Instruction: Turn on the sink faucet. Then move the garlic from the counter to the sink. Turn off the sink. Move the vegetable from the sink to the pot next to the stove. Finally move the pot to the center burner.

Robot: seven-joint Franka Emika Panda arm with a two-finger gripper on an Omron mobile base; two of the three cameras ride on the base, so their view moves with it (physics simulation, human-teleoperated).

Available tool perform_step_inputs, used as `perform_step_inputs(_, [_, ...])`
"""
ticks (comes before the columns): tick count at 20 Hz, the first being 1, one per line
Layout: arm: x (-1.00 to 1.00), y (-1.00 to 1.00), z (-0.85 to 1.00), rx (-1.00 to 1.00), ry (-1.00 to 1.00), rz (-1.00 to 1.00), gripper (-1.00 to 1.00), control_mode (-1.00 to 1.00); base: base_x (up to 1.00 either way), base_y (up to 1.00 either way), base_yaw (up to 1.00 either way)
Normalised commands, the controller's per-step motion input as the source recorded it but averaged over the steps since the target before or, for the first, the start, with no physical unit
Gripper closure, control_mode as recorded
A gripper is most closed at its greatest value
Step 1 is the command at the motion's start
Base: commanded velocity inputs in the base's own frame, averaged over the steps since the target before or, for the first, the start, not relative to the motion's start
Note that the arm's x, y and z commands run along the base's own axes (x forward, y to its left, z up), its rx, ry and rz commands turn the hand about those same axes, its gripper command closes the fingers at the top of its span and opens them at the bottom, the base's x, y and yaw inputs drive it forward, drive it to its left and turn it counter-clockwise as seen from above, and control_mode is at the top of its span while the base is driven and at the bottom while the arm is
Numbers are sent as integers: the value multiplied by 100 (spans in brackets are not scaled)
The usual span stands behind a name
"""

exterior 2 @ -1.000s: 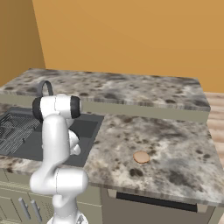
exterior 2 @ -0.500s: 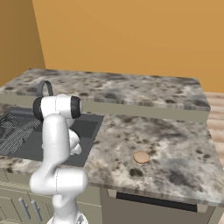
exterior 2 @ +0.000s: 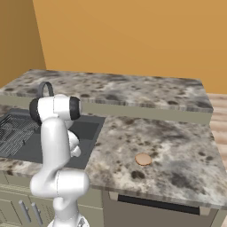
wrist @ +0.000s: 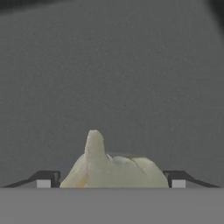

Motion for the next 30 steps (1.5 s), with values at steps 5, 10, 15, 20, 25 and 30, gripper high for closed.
perform_step_inputs(5, [-14,-7,77,0,-2,-10,100,-100,0,0,0])
perform_step_inputs(10, [-6,-12,93,0,-1,-10,100,-100,0,0,0])
perform_step_inputs(15, [0,-9,100,0,0,-8,100,-100,0,0,0])
perform_step_inputs(20, [0,-6,100,1,0,-7,100,-100,0,0,0])
perform_step_inputs(25, [0,-4,100,2,0,-5,100,-100,0,0,0])
perform_step_inputs(30, [0,-6,88,1,1,-3,100,-100,0,0,0])
